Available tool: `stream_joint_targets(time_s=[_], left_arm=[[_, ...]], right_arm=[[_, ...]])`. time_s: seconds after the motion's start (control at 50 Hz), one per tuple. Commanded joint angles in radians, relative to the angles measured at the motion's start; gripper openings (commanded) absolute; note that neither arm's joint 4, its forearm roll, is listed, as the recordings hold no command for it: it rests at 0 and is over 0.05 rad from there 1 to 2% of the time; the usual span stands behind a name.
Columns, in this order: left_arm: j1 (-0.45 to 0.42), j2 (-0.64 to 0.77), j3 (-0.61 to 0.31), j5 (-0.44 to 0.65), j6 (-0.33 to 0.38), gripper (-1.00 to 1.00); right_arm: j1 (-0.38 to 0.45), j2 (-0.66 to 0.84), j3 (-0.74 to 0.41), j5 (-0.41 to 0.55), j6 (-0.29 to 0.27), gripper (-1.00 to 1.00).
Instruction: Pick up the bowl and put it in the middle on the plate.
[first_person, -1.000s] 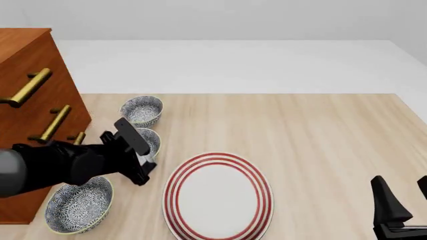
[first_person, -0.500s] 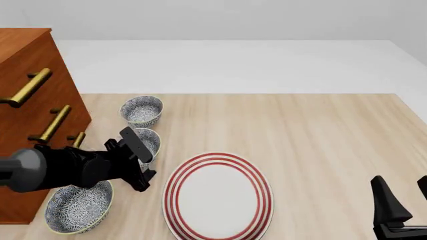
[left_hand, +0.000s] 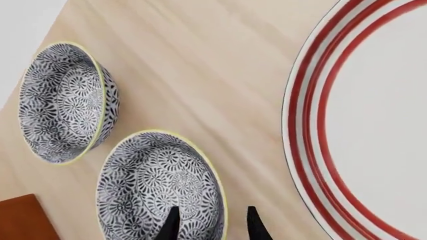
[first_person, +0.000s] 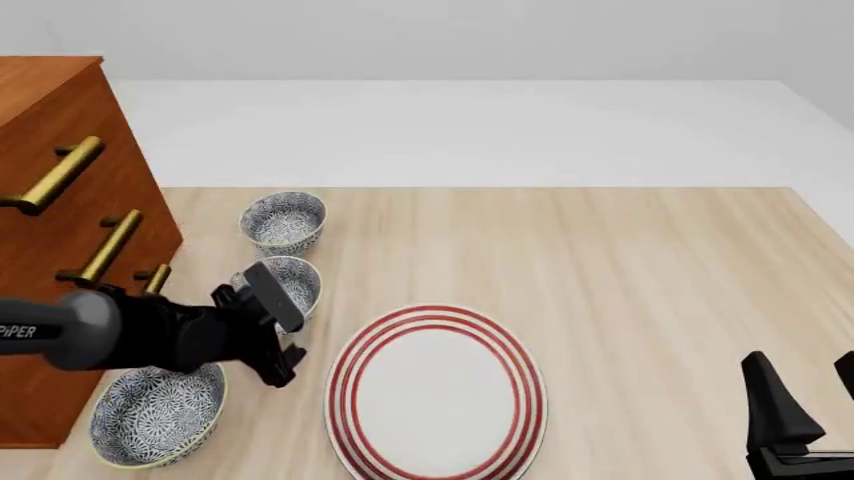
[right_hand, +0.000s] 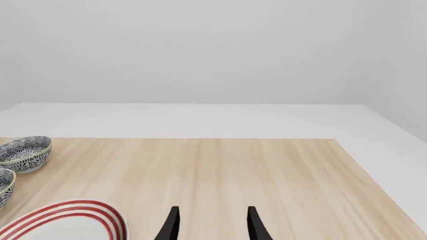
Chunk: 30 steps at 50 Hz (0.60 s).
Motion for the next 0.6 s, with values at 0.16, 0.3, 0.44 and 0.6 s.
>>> stream_joint_targets(time_s=[0.16, 0.3, 0.44, 0.6], left_arm=[[0.007, 0.039, 0.007, -0.008, 0.030, 1.00], [0.001, -0.008, 0.005, 0.024, 0.033, -1.00], [-0.011, -0.079, 0.016, 0.063, 0.065, -1.00], [-0.032, -0.161, 0.019, 0.117, 0.080, -1.00]], right_arm=[[0.000, 0.000, 0.000, 0.000, 0.000, 1.00], [0.000, 0.000, 0.000, 0.000, -0.001, 1.00], [0.000, 0.000, 0.000, 0.000, 0.000, 1.00], [0.000, 0.000, 0.000, 0.000, -0.001, 1.00]])
